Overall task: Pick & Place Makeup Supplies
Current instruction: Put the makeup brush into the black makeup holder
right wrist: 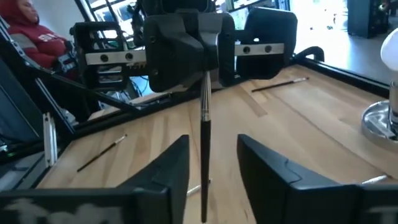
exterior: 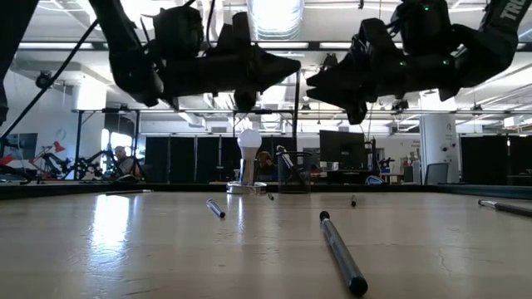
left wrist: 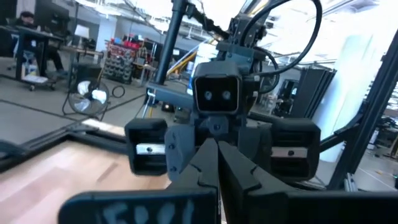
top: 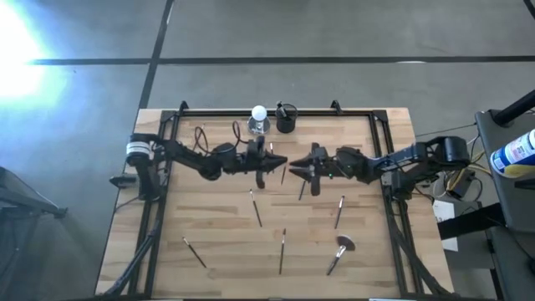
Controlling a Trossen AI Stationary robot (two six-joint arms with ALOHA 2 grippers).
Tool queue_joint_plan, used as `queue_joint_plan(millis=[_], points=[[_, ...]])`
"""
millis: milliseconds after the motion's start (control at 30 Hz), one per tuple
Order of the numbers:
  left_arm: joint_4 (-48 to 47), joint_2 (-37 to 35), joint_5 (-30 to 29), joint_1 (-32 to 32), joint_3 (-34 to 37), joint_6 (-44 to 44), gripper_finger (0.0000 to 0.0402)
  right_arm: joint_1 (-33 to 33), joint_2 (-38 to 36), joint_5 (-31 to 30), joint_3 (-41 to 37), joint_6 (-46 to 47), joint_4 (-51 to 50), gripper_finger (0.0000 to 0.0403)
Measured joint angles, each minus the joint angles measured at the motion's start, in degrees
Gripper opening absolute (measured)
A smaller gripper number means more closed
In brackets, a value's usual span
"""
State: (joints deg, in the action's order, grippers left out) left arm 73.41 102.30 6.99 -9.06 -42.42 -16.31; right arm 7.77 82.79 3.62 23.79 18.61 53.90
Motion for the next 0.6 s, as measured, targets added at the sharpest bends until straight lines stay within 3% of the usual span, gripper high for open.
queue_joint_plan(millis=[300, 467, 600], points=[[0.4, -0.8, 0.0, 0.0, -0.2, 1.2, 0.0, 0.0, 0.5, 0.6, 2.9, -1.7, 0.3, 0.0158], [0.4, -1.1, 0.1, 0.0, -0.7, 1.6, 0.0, 0.0, 3.3, 0.6, 5.8, -2.0, 0.0, 0.0137], [0.2, -1.3, 0.0, 0.0, -0.5, 1.6, 0.0, 0.0, 4.7, 0.7, 6.9, -2.6, -0.1, 0.0097]])
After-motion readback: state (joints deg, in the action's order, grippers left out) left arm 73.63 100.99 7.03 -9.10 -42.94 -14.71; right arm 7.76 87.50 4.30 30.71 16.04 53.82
